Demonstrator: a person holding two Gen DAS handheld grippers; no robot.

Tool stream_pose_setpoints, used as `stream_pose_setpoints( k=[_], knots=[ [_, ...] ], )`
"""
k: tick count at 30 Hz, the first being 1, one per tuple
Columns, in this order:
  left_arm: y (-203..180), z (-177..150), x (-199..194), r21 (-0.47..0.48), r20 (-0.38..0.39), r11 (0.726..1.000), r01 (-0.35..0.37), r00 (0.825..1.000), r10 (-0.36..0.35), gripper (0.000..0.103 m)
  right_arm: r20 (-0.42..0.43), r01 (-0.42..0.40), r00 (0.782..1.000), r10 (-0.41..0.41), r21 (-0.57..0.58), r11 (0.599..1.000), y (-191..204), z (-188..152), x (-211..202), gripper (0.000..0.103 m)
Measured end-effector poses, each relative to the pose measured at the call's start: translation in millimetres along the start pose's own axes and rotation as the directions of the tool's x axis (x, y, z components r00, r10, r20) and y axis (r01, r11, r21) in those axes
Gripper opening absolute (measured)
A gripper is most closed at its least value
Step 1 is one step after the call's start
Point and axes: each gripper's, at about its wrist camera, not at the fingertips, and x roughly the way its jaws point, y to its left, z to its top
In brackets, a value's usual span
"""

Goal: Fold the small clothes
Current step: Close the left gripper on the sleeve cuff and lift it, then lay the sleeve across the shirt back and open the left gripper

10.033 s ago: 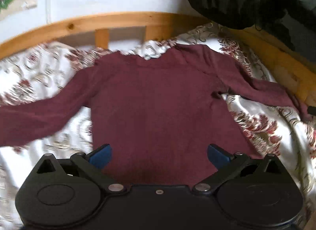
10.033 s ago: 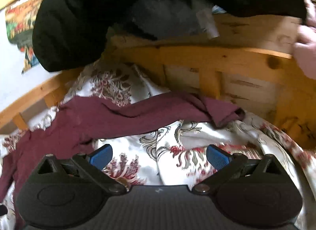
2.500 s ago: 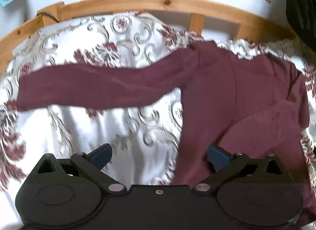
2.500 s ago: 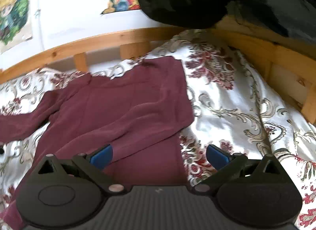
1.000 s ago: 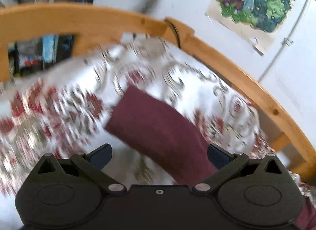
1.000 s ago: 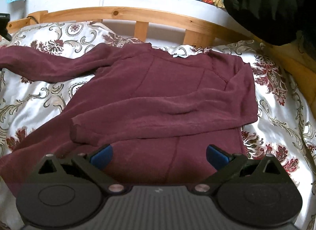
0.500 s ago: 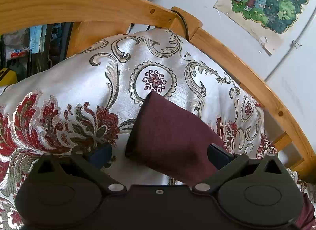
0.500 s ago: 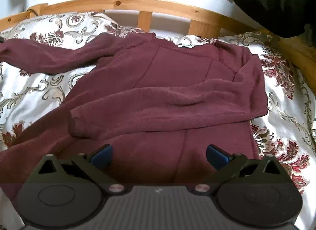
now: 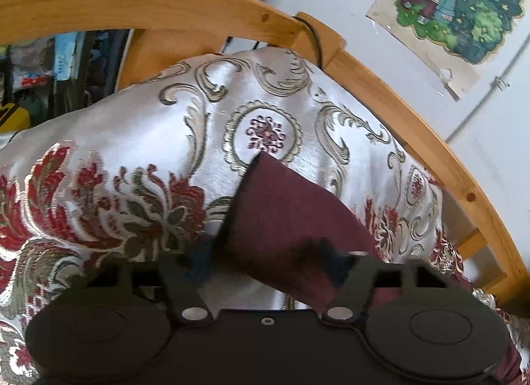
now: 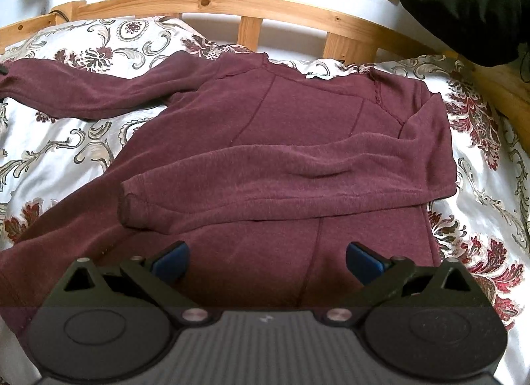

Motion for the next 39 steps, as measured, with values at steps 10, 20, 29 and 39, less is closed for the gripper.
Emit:
stream_pose_setpoints(
  k=[10, 20, 29, 39],
  knots=[
    [-3.6, 0.2, -2.7, 0.014, 0.026, 1.000, -0.017, 1.000, 0.017, 0.011, 0.022, 0.004, 1.000, -0.004, -0.012, 1.000, 2.4, 2.5, -3.4, 0.103],
    [-94.0, -15.6, -48.3, 0.406, 0.215, 0.913, 0.026, 0.969, -0.123, 0.009, 0.075, 0.020, 0.997, -0.020, 0.000, 1.000, -2.3, 9.7, -15.8, 0.103],
    [-187.0, -44.8, -78.1, 0.563, 0.172, 0.809, 0.169, 0.933, -0.315, 0.008, 0.150, 0.018, 0.988, -0.040, 0.144, 0.989, -40.0, 23.3, -40.9, 0.103],
    [-256.6, -107.8, -105.7, 0.663, 0.082, 0.700, 0.266, 0.904, -0.420, 0.008, 0.226, 0.023, 0.967, -0.119, 0.388, 0.921, -107.9, 29.7, -82.7, 0.103]
  ],
)
